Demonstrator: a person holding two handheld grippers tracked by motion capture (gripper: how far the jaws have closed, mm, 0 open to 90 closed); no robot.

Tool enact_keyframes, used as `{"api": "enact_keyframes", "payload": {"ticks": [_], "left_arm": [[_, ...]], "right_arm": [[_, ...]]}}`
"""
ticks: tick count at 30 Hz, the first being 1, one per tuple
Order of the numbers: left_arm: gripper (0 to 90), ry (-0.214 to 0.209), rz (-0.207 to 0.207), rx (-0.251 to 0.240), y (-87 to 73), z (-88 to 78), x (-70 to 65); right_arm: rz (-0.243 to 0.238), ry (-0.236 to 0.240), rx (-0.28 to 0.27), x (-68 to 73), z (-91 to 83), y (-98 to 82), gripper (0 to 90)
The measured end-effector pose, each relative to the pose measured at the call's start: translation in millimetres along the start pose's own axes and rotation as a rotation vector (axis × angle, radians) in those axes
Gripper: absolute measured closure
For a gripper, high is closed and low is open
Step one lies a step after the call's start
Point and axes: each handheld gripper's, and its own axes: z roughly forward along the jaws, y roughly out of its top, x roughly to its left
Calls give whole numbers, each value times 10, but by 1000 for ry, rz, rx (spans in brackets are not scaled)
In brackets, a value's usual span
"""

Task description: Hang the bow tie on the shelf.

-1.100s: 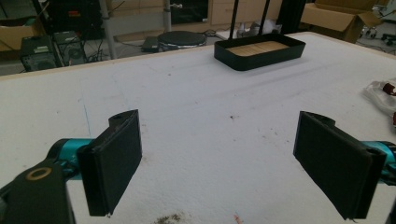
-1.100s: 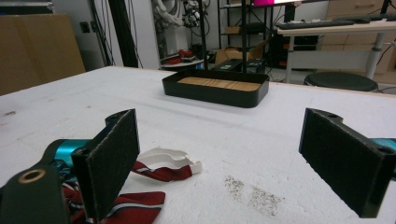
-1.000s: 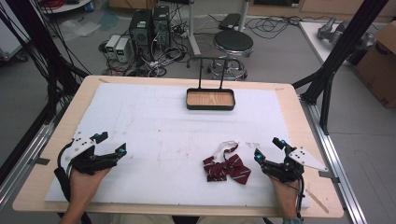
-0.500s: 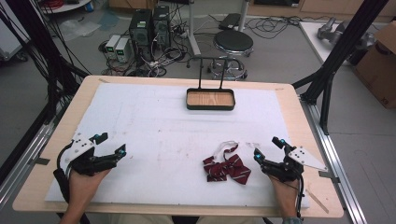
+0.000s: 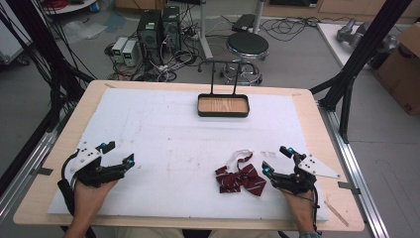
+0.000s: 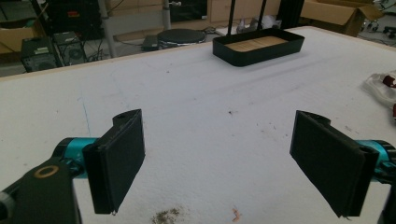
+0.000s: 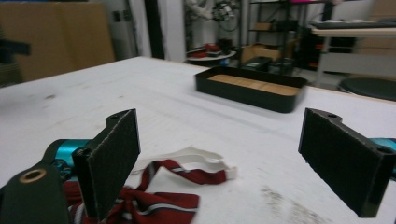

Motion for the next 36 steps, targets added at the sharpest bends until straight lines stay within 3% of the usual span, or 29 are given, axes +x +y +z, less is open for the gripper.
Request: {"api": "enact_keyframes", "payload": {"ticks": [5,6,7,8,9,12,13,20,24,27,32,36], "left_arm": [[182,-2,4,8,-9,5,-5],[182,-3,5,10,-9,6,-5],[182,-3,1,9,-12,10,-10],[182,-3,1,9,-12,10,-10],[182,-5,3,9,-12,11,-10],[182,-4,3,8,-11,10,-12],[181,-4,2,8,-11,11,-12],[181,-1,2,7,-8,11,-15],[181,-3,4,10,-9,15,-20],[181,-4,3,8,-10,18,-25],[181,-2,4,12,-12,24,-30],[181,-3,3,15,-15,26,-31]], "right_arm": [[-32,95,26,85,73,7,116],[-32,95,26,85,73,7,116],[-41,129,35,108,102,7,116],[-41,129,35,108,102,7,116],[-43,172,53,139,137,3,116],[-49,189,70,170,163,1,116],[-59,220,84,198,199,0,127],[-92,305,140,288,309,-9,152],[-120,350,198,338,384,-28,224],[-163,365,232,360,434,-51,297],[-196,367,311,367,512,-73,384],[-226,371,364,359,584,-68,412]]}}
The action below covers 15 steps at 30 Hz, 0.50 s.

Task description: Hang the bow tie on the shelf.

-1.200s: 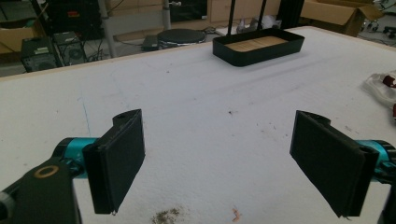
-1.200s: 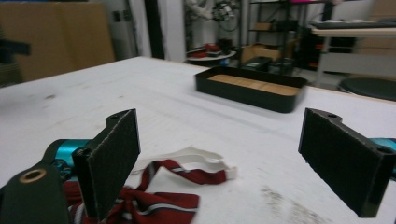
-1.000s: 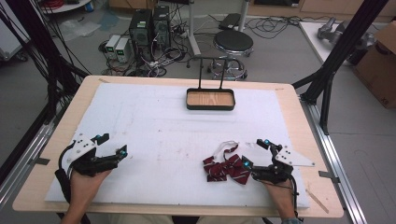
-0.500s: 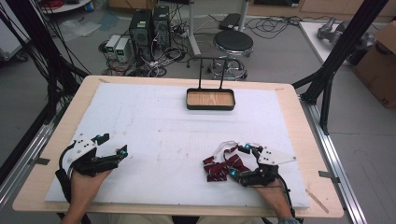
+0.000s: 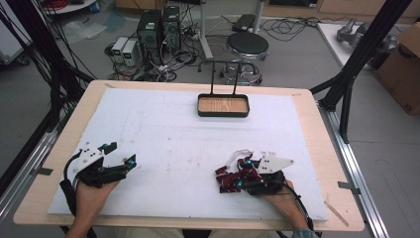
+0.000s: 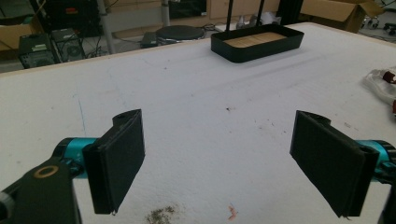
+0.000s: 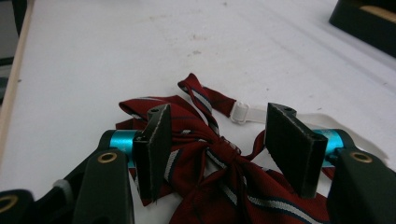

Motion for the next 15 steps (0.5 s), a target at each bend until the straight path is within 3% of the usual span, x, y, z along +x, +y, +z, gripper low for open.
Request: {"api": "enact_keyframes", "payload": {"ticks": [9,13,15], "left_arm": [[181,1,-1,-2,-4,-2,-1],[181,1,0,-2,-2,-4,-4],[181,3,-1,-3,-2,-8,-3]], "right_arm": [[-12,24,60,-35,83,10,477],[-38,27,137,-8,158,32,517],[-44,24,150,-2,173,35,544]]}}
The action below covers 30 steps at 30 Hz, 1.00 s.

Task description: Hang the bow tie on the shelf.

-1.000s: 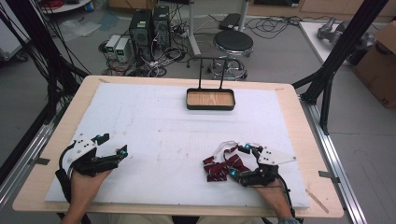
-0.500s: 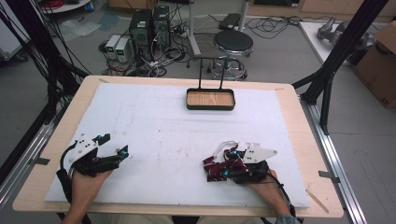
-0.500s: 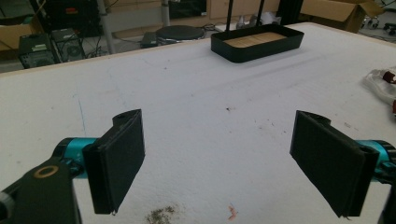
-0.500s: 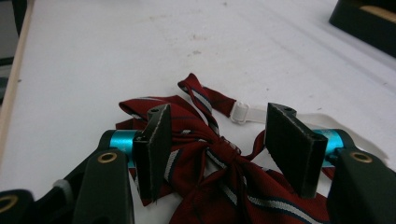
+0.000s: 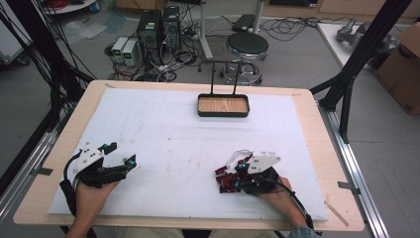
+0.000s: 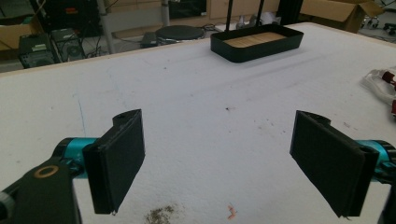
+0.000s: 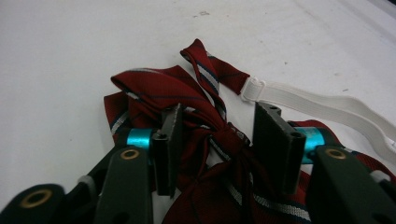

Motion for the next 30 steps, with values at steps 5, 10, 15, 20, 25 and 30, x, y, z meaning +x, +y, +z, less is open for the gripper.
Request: {"api": "enact_keyframes", "payload": {"ticks": [5,10,15,20,25,30], "left_arm": [[182,2,-2,-1,-3,-8,6],[182,3,-3,0,-6,-7,4],[184,5,-3,-2,-5,-7,5],[184,8,-1,-4,-1,-4,0],[185,7,2,-7,1,-6,-1],[185,8,7,-13,6,-12,-8]], "right_arm": [[9,-19,9,-14,-7,-4,690],[25,-43,-19,-32,-45,-17,723],[26,-99,-97,-33,-184,16,725],[38,-132,-180,-96,-337,79,725],[46,-176,-201,-197,-433,152,725],[40,-207,-221,-261,-532,243,725]]}}
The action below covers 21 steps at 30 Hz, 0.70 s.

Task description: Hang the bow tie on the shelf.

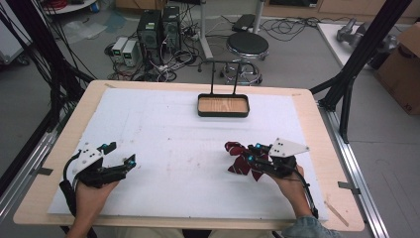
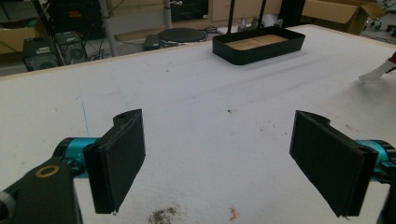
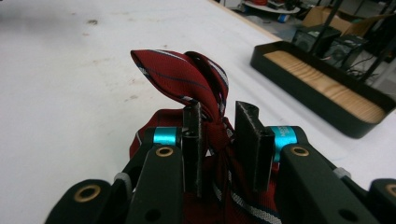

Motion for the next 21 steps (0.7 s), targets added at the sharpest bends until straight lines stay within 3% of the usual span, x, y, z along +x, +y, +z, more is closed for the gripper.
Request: {"api": "enact_keyframes", "payload": {"ticks": [15,17,18,19,21], "left_arm": [[185,-3,1,-2,3,1,0],[185,-4,-2,-2,3,3,-2],[185,-5,0,-1,3,4,-1],[185,-5,2,-1,2,4,1],[185,-9,0,-1,0,9,2]], "right_arm": [[-1,-102,-30,-265,-43,218,725],[32,-107,-15,-295,-53,255,725],[0,-126,-30,-342,-47,277,725],[43,-122,-9,-336,-52,298,725],[-1,-152,-30,-419,-37,347,725]]}}
